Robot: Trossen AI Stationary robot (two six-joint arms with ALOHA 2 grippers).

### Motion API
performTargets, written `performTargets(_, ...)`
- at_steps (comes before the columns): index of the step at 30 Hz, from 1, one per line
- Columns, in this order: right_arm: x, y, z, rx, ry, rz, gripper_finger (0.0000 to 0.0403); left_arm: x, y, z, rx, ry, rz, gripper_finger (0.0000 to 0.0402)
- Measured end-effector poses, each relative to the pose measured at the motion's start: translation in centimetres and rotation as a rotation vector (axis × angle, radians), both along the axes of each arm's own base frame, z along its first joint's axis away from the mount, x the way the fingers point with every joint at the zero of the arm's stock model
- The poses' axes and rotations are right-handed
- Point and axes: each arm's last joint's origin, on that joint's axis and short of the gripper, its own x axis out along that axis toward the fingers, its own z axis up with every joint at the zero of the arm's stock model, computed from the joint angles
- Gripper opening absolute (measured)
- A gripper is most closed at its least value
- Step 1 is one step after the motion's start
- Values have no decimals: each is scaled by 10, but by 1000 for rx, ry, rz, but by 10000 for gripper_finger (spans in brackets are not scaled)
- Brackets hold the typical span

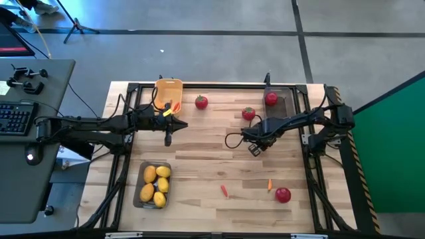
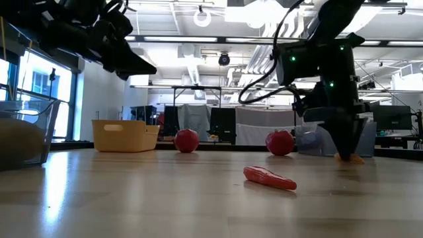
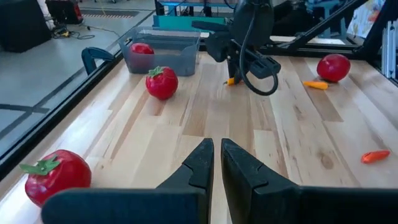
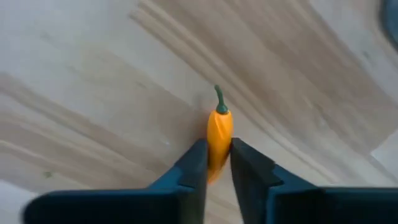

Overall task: Sort produce into baskets
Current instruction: Put the chili pepper into the orange bin

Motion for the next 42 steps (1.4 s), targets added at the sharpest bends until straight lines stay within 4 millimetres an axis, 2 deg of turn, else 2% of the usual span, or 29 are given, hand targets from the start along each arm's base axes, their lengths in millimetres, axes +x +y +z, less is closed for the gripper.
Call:
performTargets(4,3,0,0,27,-30,27,11,-1,-1,-3,9,-19,-2,16)
performTargets(9,21,-1,13,24,-187,65,13,-6,-1,-10,-12,-146,15,13)
performTargets(14,56,-9,19,-84,-525,128,5,-13,-2,-17,8,-215,30,1)
performTargets(20,105,-29,21,-235,-972,194,2,-26,0,-10,55,-264,60,0)
performTargets(22,121,-40,21,-287,-1063,200,2,-31,1,-8,72,-267,71,0)
performTargets(30,191,-86,38,-431,-1152,255,1,-44,0,-4,78,-253,94,0)
performTargets(36,227,-120,44,-481,-1190,218,1,-49,-1,-1,87,-268,91,0)
performTargets(42,257,-142,35,-484,-1236,180,0,-50,-2,1,95,-276,93,0)
